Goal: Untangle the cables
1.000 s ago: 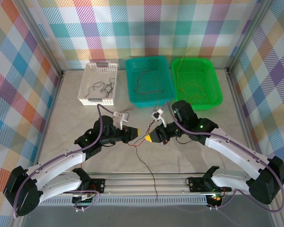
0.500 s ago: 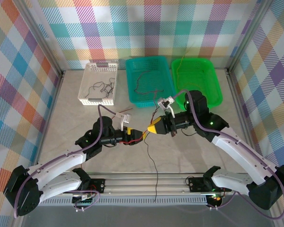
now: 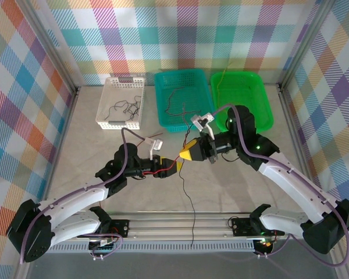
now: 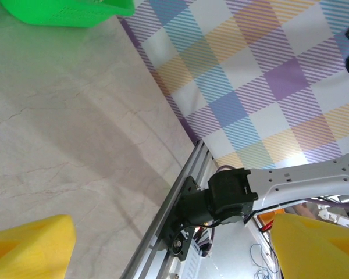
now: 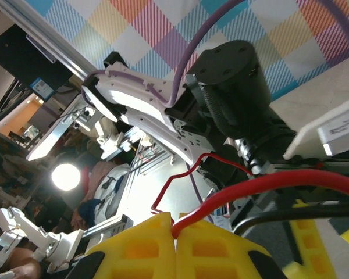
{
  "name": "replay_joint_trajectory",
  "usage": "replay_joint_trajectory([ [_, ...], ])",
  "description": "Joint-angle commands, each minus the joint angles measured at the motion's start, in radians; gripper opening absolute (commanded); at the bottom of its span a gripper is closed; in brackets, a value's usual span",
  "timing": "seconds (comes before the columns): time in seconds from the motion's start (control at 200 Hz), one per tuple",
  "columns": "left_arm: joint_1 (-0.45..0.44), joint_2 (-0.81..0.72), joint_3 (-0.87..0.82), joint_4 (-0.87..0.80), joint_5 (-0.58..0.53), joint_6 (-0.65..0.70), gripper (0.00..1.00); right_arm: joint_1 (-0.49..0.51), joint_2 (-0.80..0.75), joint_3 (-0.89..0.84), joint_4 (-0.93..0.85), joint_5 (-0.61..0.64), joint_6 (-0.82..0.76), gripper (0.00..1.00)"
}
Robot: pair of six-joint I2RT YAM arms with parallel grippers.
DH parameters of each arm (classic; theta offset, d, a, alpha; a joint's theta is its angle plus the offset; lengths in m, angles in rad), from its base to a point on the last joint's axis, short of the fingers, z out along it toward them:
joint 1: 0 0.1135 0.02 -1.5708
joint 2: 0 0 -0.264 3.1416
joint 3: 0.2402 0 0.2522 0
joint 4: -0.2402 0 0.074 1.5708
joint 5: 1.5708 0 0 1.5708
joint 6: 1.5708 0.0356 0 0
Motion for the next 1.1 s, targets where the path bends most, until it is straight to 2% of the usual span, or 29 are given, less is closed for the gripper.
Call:
replay_joint_trajectory([
  [0.0, -0.008, -0.075, -0.022, 0.037, 0.024, 0.018, 0.88, -0.038, 0.002, 0.053, 0.043, -0.006, 0.032, 0.0],
  [0.22, -0.023, -0.13, -0.068, 0.105, 0.035, 0.0, 0.89, -0.059, 0.056, 0.102, 0.114, -0.044, 0.11, 0.0],
  [0.46, -0.057, -0.085, -0.026, 0.101, 0.008, 0.04, 0.9, -0.043, 0.098, 0.114, 0.159, -0.064, 0.147, 0.0],
  [0.74, -0.057, -0.118, 0.044, -0.15, -0.206, 0.233, 0.88, -0.034, 0.076, 0.131, 0.108, -0.062, 0.121, 0.0],
  [0.935, -0.076, -0.219, 0.002, -0.185, -0.317, 0.264, 0.89, -0.034, 0.07, 0.136, 0.077, -0.061, 0.106, 0.0],
  [1.095, -0.099, -0.188, -0.002, -0.136, -0.323, 0.273, 0.91, -0.02, 0.074, 0.142, 0.082, -0.061, 0.11, 0.0],
])
